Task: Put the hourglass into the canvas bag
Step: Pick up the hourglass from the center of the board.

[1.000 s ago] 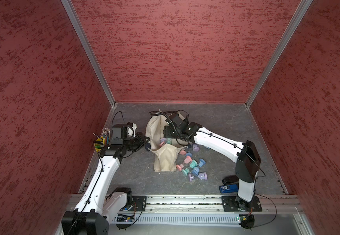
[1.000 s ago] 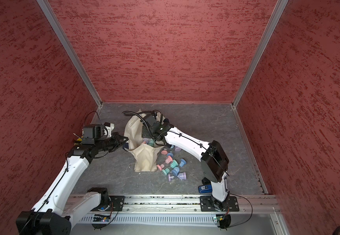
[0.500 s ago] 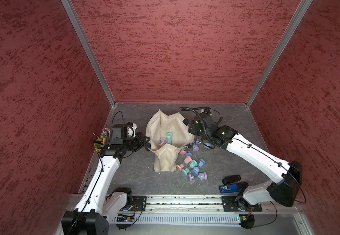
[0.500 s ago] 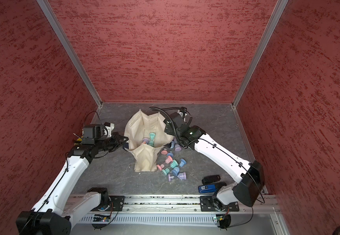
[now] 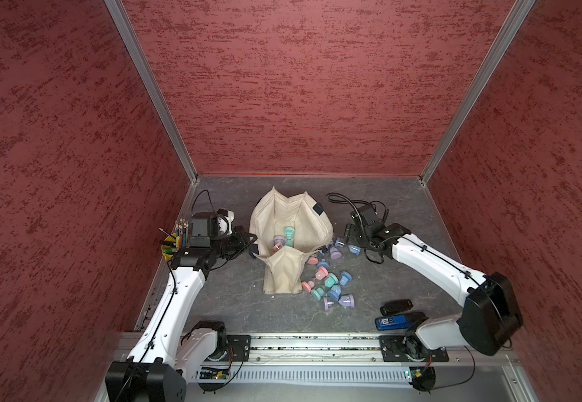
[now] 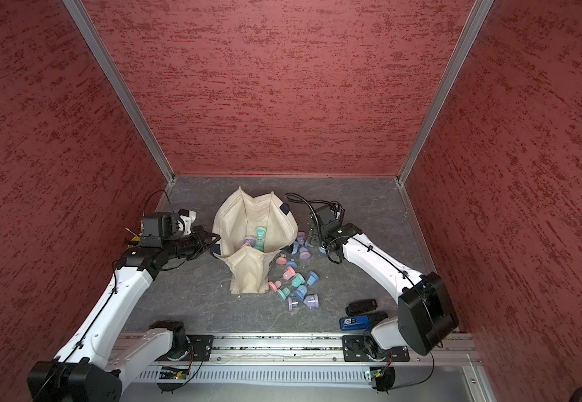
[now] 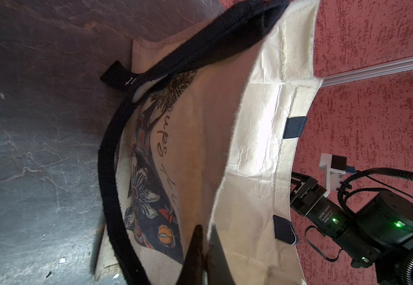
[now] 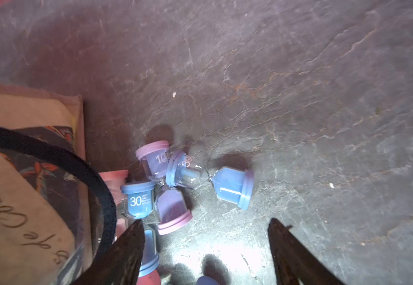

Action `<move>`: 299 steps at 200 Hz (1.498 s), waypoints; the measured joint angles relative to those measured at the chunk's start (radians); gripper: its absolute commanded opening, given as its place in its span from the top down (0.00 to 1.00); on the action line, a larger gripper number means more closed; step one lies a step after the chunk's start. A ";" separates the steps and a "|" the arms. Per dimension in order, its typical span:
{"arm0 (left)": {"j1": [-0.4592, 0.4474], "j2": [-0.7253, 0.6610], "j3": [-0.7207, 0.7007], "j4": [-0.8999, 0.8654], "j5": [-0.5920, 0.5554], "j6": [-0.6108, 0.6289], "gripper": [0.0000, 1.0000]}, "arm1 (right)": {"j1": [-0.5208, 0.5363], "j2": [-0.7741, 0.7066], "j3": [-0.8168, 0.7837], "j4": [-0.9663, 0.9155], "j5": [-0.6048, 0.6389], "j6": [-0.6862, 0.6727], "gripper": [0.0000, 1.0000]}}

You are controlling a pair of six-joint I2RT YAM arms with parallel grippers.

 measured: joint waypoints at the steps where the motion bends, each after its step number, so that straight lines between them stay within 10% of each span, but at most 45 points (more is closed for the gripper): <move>1: 0.000 0.000 0.000 0.000 0.000 0.000 1.00 | 0.000 0.001 0.000 0.001 0.000 -0.001 0.21; 195: 0.000 0.000 -0.006 0.016 0.008 0.000 1.00 | -0.020 0.314 0.045 0.083 0.025 -0.126 0.21; 299: 0.000 0.000 -0.018 0.024 0.008 0.000 1.00 | -0.108 0.328 -0.029 0.114 0.005 -0.074 0.51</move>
